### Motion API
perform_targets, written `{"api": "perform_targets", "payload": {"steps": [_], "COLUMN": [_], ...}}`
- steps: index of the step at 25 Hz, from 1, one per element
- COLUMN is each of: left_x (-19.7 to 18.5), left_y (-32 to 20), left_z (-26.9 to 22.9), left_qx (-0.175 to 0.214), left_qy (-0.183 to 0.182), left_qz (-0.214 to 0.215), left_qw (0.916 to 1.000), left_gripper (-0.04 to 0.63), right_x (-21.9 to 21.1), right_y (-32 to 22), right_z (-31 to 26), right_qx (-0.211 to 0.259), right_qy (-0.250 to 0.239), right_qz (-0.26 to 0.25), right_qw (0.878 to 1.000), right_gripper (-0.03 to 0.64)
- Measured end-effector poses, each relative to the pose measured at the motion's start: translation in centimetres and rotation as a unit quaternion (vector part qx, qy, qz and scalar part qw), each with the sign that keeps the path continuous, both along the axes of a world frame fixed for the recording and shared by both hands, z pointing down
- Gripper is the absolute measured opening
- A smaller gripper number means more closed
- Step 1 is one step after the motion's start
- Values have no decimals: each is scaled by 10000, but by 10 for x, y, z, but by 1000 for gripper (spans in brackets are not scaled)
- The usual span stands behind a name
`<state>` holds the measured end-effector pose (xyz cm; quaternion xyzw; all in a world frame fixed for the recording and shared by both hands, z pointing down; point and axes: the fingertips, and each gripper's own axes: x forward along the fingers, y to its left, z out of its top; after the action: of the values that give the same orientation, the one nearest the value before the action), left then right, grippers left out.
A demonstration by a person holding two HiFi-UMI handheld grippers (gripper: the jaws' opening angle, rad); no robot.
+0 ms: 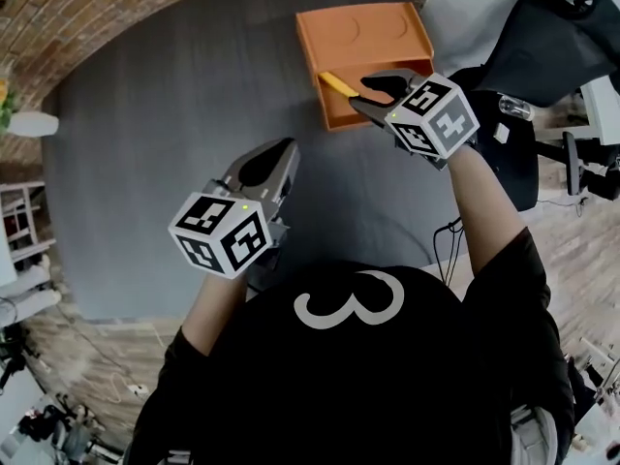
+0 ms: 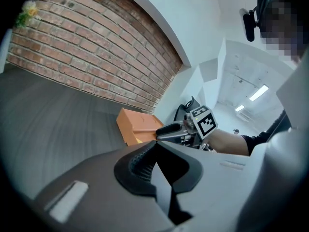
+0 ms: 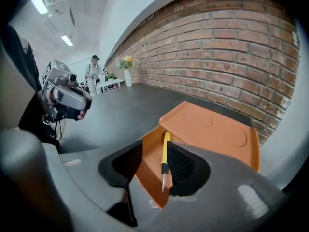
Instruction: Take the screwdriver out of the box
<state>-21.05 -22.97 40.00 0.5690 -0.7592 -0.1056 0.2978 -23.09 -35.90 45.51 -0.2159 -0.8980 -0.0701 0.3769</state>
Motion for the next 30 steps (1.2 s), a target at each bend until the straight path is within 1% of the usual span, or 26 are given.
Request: {"api": "perform_targets", "payload": {"steps": [5, 8, 12, 15, 20, 23, 30], "left_x": [-9, -15, -15, -17, -18, -20, -20], "left_y": [4, 8, 9, 16, 24, 26, 25], "left_z": [0, 3, 7, 11, 18, 22, 31], "left_qx": [116, 137, 95, 50, -61, -96, -219], "left_qy": [26, 71, 77, 110, 134, 188, 276], "left_qz": [-189, -346, -376, -453, -560, -641, -642], "left_qw": [9998, 9993, 9992, 9989, 9983, 9977, 9973], "left_gripper": [14, 14, 15, 14, 15, 14, 15], "right_x": [-7, -15, -24, -25, -26, -28, -29], "right_y": [-4, -5, -12, -11, -13, -16, -16], "right_z": [41, 56, 69, 81, 92, 91, 90], "right_qx": [199, 380, 552, 678, 794, 806, 720], "right_qy": [655, 831, 1085, 1257, 1364, 1330, 1309], "right_qz": [-41, -121, -133, -237, -246, -239, -204], "right_qw": [9976, 9957, 9925, 9895, 9872, 9875, 9886], "right_gripper": [161, 161, 160, 158, 129, 86, 83]}}
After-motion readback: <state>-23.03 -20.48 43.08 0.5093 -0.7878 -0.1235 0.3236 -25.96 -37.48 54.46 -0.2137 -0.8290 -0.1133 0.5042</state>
